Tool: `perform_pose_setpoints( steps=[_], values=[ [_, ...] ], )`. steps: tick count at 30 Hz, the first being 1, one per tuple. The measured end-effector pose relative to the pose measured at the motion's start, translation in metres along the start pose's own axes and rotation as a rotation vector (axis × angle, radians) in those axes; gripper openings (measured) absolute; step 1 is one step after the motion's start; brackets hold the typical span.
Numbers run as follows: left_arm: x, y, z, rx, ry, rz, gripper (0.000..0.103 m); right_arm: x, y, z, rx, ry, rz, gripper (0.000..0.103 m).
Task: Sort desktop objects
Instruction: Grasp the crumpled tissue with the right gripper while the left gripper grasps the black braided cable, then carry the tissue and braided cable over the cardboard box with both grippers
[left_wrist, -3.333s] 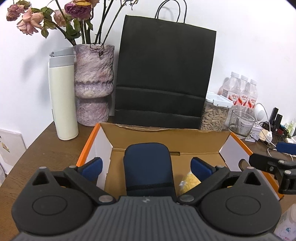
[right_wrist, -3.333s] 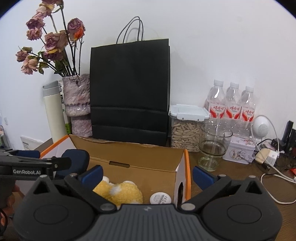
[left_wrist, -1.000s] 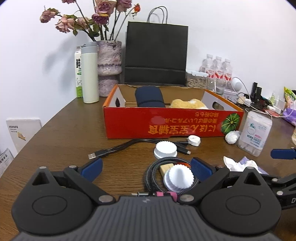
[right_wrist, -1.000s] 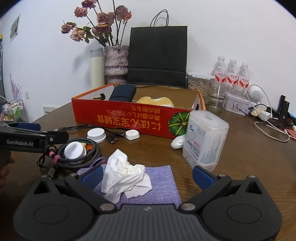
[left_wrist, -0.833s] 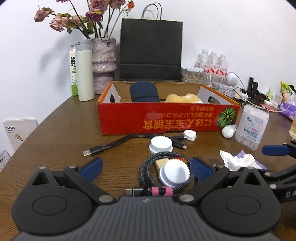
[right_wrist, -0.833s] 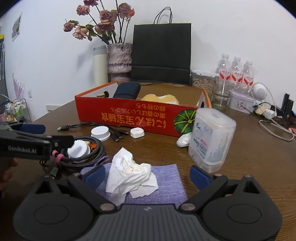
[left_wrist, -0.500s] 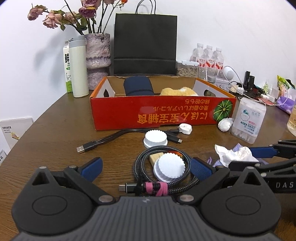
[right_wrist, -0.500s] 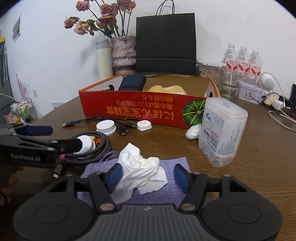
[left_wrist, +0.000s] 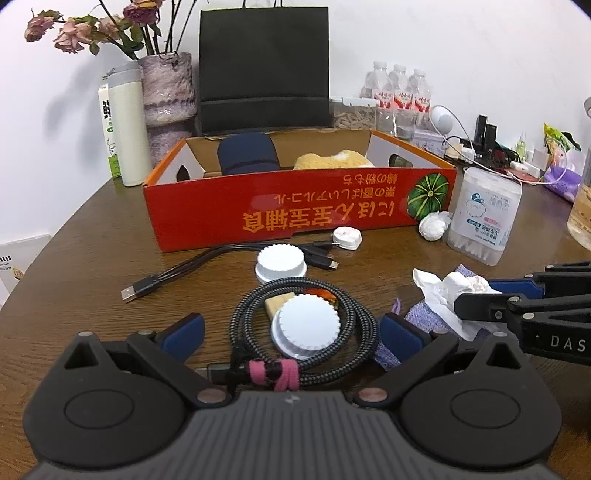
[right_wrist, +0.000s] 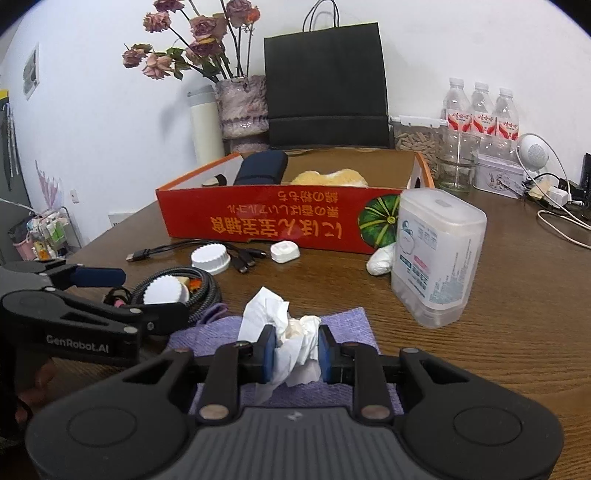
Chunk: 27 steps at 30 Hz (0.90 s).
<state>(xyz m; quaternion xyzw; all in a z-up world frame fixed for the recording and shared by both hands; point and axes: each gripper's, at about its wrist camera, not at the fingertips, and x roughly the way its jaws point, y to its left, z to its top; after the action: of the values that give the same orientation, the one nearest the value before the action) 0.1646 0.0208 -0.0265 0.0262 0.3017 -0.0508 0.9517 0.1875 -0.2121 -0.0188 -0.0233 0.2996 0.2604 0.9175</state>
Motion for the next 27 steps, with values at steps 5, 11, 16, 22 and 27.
perform_pose_setpoints(
  steps=[5,11,16,22,27],
  values=[
    [0.008,-0.006,0.002,0.017,0.026,0.014,0.103,0.0,-0.008,-0.001,0.002,0.004,-0.008,0.022],
    [0.016,-0.011,0.005,0.028,0.053,0.049,0.103,-0.002,-0.013,-0.001,0.005,0.006,-0.007,0.022],
    [0.021,-0.011,0.006,0.031,0.06,0.059,0.103,-0.002,-0.016,-0.002,0.012,0.007,0.0,0.022],
    [0.024,-0.009,0.006,0.013,0.069,0.041,0.103,-0.002,-0.017,-0.002,0.023,0.01,0.007,0.022],
    [0.023,-0.005,0.006,-0.021,0.069,0.013,0.094,-0.002,-0.017,-0.002,0.027,0.011,0.008,0.023]
  ],
)
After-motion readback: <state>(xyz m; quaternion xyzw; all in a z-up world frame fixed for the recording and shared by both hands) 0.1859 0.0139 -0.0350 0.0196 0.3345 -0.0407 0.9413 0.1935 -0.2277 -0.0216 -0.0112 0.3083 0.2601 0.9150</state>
